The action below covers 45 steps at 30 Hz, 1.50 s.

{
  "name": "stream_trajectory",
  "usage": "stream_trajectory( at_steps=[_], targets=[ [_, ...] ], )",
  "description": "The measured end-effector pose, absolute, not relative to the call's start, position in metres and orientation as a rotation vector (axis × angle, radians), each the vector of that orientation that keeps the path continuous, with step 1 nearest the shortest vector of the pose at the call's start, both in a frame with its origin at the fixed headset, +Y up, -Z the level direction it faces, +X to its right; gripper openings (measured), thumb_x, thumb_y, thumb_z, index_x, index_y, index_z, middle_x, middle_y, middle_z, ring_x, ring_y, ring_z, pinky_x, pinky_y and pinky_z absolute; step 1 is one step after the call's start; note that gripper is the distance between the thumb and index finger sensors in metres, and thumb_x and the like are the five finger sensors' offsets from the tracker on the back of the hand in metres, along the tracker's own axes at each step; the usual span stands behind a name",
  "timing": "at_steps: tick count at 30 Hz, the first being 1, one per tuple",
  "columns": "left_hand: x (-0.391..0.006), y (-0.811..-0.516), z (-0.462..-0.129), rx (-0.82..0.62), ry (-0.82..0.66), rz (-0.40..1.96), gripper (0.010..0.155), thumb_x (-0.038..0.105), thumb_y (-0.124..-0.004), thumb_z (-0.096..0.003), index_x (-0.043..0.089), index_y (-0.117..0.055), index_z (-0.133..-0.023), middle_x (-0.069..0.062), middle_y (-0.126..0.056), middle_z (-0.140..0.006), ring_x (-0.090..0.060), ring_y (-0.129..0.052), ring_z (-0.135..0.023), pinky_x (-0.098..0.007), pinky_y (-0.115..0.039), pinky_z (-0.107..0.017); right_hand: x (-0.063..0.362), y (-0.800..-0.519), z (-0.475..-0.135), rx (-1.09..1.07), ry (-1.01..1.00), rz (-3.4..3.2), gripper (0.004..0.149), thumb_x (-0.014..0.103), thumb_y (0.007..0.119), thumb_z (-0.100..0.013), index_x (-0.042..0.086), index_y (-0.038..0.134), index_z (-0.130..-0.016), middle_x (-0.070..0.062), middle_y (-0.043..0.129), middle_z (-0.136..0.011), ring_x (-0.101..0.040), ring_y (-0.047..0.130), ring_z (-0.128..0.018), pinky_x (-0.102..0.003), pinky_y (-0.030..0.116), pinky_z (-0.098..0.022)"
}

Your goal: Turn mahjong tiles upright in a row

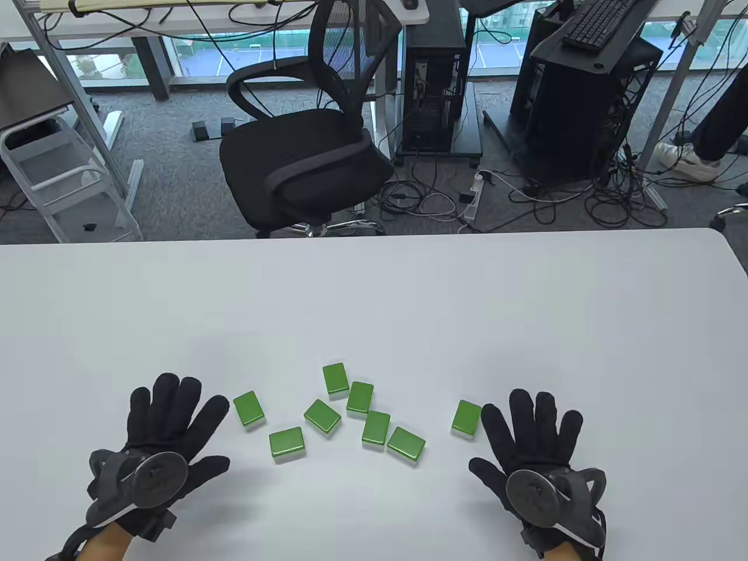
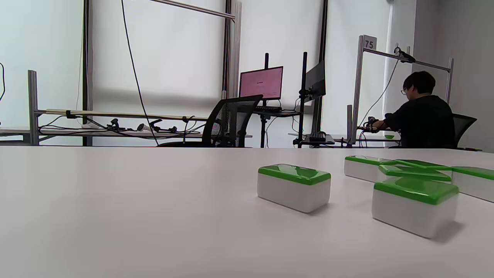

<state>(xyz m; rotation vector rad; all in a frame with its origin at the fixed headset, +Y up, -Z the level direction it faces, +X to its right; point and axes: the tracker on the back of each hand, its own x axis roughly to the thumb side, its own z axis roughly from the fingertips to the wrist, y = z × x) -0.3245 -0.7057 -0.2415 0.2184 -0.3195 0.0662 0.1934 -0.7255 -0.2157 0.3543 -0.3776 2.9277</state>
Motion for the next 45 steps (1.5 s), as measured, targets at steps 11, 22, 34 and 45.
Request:
stream_trajectory(
  at_steps=[11, 22, 34, 45],
  targets=[
    [-0.323, -0.707, -0.241, 0.206, -0.337, 0.064, 0.085, 0.077, -0.057, -0.0290, 0.060, -0.012, -0.099, 0.027, 0.013, -0.110, -0.017, 0.011, -0.114, -0.056, -0.001, -0.084, 0.189, -0.724, -0.214, 0.388, -0.406, 2.947, 0.088, 0.061, 0.069, -0.043, 0.044, 0.003, -0.099, 0.001, -0.012, -0.109, -0.037, -0.015, -0.095, -0.069, 0.001, -0.066],
    [-0.321, -0.710, -0.243, 0.168, -0.362, 0.052, 0.086, 0.077, -0.058, -0.0286, 0.060, -0.012, -0.099, 0.026, 0.013, -0.110, -0.017, 0.011, -0.114, -0.056, -0.002, -0.085, 0.192, -0.724, -0.215, 0.370, -0.410, 2.941, 0.087, 0.061, 0.067, -0.044, 0.044, 0.002, -0.099, 0.001, -0.012, -0.109, -0.037, -0.015, -0.095, -0.068, 0.002, -0.066],
    [-0.320, -0.713, -0.244, 0.124, -0.365, 0.034, 0.088, 0.079, -0.059, -0.0271, 0.059, -0.013, -0.099, 0.026, 0.013, -0.111, -0.017, 0.012, -0.114, -0.057, -0.002, -0.085, 0.191, -0.726, -0.215, 0.399, -0.397, 2.938, 0.088, 0.060, 0.069, -0.043, 0.044, 0.003, -0.099, 0.001, -0.011, -0.109, -0.037, -0.013, -0.096, -0.068, 0.003, -0.067],
    [-0.308, -0.703, -0.252, 0.120, -0.370, 0.025, 0.091, 0.080, -0.061, -0.0264, 0.058, -0.015, -0.101, 0.023, 0.009, -0.114, -0.020, 0.006, -0.116, -0.059, -0.007, -0.085, 0.192, -0.725, -0.214, 0.410, -0.406, 2.913, 0.088, 0.060, 0.069, -0.043, 0.044, 0.003, -0.098, 0.001, -0.012, -0.109, -0.037, -0.014, -0.096, -0.068, 0.003, -0.067]
  ],
)
